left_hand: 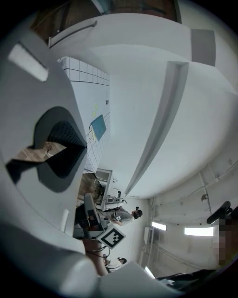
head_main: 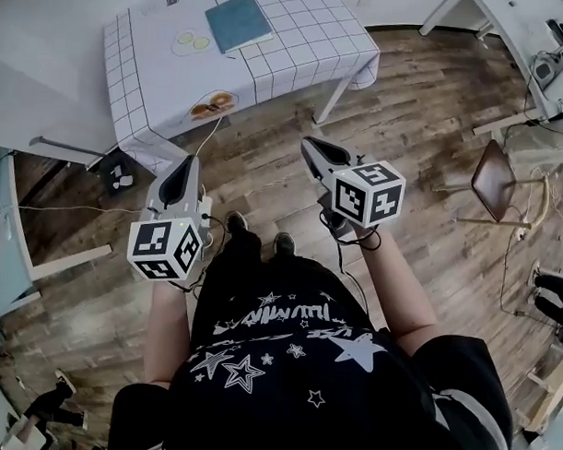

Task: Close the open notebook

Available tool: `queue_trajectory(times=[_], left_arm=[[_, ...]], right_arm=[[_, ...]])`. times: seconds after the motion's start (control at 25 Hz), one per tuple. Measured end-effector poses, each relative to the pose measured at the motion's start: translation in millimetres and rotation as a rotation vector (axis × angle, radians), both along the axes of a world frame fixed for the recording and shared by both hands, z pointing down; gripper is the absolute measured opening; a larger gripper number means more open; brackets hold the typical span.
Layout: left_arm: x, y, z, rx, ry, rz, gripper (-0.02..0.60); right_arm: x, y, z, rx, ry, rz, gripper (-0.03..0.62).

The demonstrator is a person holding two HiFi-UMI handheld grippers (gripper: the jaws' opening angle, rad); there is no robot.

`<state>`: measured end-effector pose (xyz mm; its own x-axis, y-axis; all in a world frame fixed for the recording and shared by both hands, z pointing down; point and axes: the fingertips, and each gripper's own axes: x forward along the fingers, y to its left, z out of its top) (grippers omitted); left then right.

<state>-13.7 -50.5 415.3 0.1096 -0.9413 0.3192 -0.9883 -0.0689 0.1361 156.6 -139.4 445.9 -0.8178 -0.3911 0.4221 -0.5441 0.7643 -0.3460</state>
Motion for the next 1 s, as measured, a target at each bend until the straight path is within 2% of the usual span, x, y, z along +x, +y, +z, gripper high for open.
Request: queue_trajectory(times=[0.08,0.28,0.52,0.68,0.8,1.0], left_arm=[[7.5,10.0,-0.6,-0.002,0.05,-0.016,0.009],[20.3,33.2,-1.0,-0.004,-0.02,0.007,0.009],[19.8,49.1,2.1,0.011,0.011,0.046,0.009],[6.3,70.8,-3.7,0.016,0.03,0.047,0.009],[-8.9,88.3,-9.1,0.032,0.041,0.048,0.009],[-35.3,110.2,-10.3,0.042,0.055,0.06,0.009]], right_arm=[[3.1,6.1,-0.2,-0.007,-0.016,-0.019,0.018],[-4.9,28.2,-2.9,0.009,-0.037,-0.074,0.018],[-17.5,54.0,-7.8,0.044,-0.005,-0.088,0.018],[-38.1,81.2,-12.0,0.058,0.036,-0.106,0.017],[-64.1,106.4,-25.6,0.125,0.049,-0.145,0.017],[-96.0,142.2,-48.0,0.207,0.055,-0.143,0.015]])
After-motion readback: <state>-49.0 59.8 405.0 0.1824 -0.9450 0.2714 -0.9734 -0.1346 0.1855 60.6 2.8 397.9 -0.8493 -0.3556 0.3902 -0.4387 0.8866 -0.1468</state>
